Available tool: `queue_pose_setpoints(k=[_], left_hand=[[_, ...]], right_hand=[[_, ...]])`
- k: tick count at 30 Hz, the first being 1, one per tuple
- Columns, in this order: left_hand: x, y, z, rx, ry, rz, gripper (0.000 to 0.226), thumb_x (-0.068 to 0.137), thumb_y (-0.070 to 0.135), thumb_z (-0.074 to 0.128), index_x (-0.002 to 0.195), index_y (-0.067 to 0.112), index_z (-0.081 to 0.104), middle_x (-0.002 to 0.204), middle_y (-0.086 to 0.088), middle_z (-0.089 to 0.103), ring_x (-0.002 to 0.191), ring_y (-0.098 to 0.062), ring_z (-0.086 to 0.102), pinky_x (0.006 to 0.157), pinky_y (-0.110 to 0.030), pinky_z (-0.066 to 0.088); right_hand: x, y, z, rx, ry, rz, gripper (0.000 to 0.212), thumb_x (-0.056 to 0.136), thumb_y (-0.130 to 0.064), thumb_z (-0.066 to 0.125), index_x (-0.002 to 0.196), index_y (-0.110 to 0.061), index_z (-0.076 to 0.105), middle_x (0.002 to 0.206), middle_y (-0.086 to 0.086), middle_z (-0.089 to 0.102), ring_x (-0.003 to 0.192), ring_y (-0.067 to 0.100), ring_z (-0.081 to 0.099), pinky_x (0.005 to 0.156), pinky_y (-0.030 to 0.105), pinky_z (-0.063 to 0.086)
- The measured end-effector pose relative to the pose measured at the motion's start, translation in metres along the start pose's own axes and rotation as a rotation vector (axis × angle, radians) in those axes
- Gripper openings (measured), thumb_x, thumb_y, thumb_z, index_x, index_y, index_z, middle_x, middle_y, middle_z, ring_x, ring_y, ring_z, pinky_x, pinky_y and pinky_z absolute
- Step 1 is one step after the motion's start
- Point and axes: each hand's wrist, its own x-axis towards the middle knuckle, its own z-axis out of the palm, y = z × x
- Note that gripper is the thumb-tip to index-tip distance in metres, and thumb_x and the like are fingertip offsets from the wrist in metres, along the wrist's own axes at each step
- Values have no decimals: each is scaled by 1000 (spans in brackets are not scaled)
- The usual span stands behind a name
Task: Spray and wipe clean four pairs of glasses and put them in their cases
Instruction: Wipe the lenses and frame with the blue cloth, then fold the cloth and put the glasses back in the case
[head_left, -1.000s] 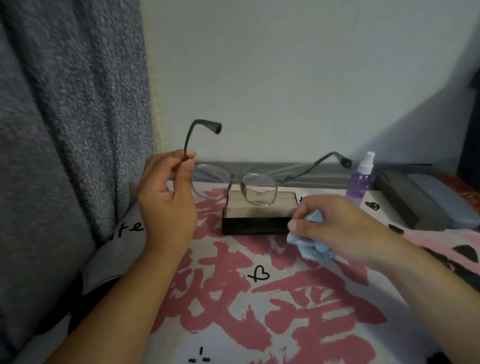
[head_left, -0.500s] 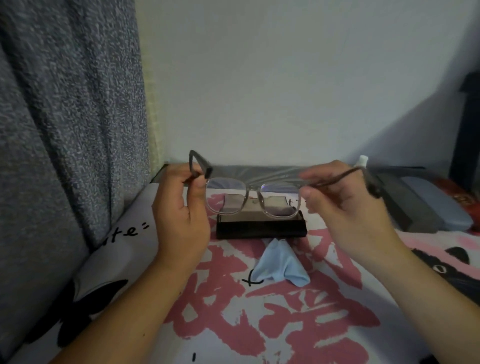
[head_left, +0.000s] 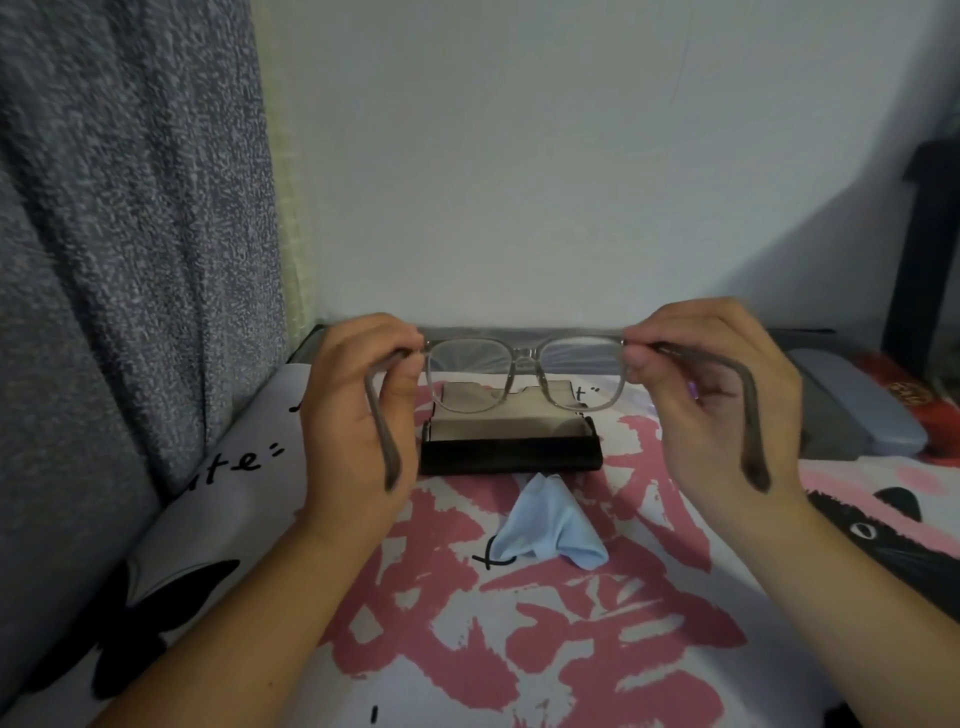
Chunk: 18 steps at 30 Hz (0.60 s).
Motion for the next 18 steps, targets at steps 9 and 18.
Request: queue_pose_setpoints(k=[9,18], left_hand=[[1,-8,9,-392,-71,-686,30,97,4,62,112,30,64,81,4,67,74,-18,65,79,-38,57],[-3,-12,8,-348,-149,-668,43,98,6,61,121,42,66,83,7,66,73,-14,65,79,-27,55]], right_hand=[[-2,2,5,240,-34,509,27,94,-7,65,118,-18,62,81,5,71,68,20,68,70,28,59],[-5,0,6,298,-29,477,24,98,-6,60,119,-18,63,81,4,69,70,26,66,69,35,59]])
